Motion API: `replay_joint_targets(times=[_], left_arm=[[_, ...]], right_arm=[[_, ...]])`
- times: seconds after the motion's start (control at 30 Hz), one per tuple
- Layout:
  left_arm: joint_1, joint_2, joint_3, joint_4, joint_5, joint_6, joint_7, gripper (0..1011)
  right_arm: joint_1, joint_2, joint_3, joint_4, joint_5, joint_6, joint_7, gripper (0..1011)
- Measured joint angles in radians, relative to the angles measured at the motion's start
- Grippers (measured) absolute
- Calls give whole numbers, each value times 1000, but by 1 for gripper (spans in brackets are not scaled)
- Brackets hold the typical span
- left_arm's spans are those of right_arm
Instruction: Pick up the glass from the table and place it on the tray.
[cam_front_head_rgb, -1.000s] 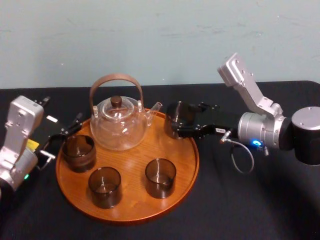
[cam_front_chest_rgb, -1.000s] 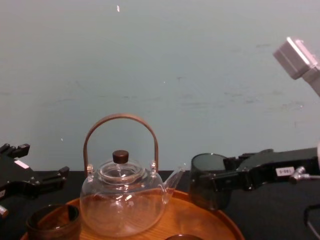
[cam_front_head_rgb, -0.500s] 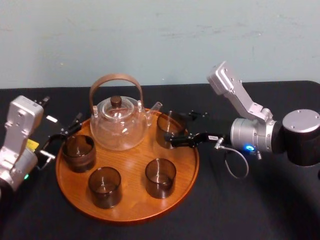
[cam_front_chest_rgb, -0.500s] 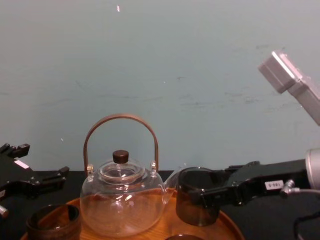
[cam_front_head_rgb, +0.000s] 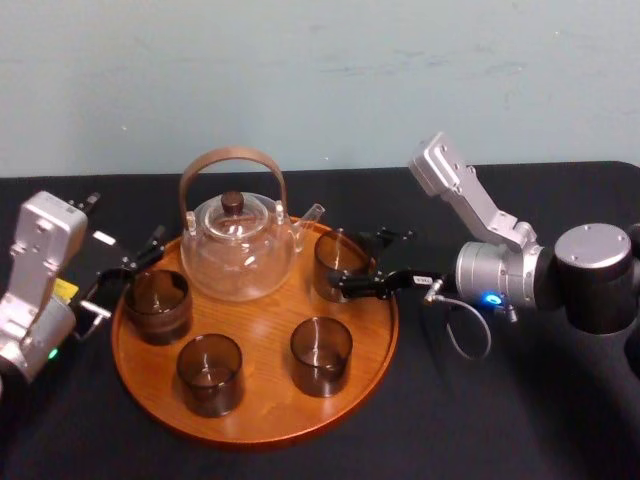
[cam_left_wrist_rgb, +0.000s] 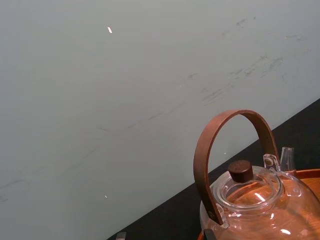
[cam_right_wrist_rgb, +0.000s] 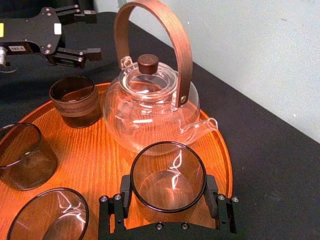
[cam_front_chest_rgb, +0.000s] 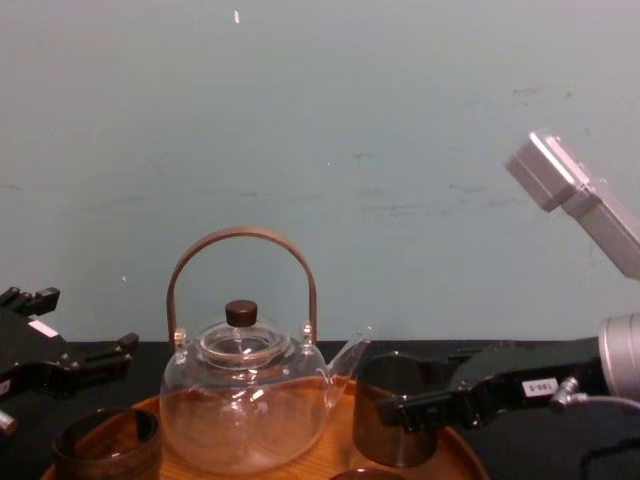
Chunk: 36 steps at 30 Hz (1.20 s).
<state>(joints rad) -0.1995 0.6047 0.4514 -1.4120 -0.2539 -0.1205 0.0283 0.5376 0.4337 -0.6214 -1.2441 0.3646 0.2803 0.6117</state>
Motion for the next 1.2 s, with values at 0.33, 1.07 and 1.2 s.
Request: replay_joint_targets(times=[0.33, 1.07, 1.2], left_arm=[[0, 0, 0, 0, 0, 0, 0, 1002], [0, 0, 0, 0, 0, 0, 0, 1001], [0, 0, 0, 0, 0, 0, 0, 1001]], right_arm=[[8, -15, -4, 40, -10, -1, -4, 885], [3, -23, -3, 59, -29, -3, -10, 885], [3, -23, -3, 58, -28, -3, -10, 885]])
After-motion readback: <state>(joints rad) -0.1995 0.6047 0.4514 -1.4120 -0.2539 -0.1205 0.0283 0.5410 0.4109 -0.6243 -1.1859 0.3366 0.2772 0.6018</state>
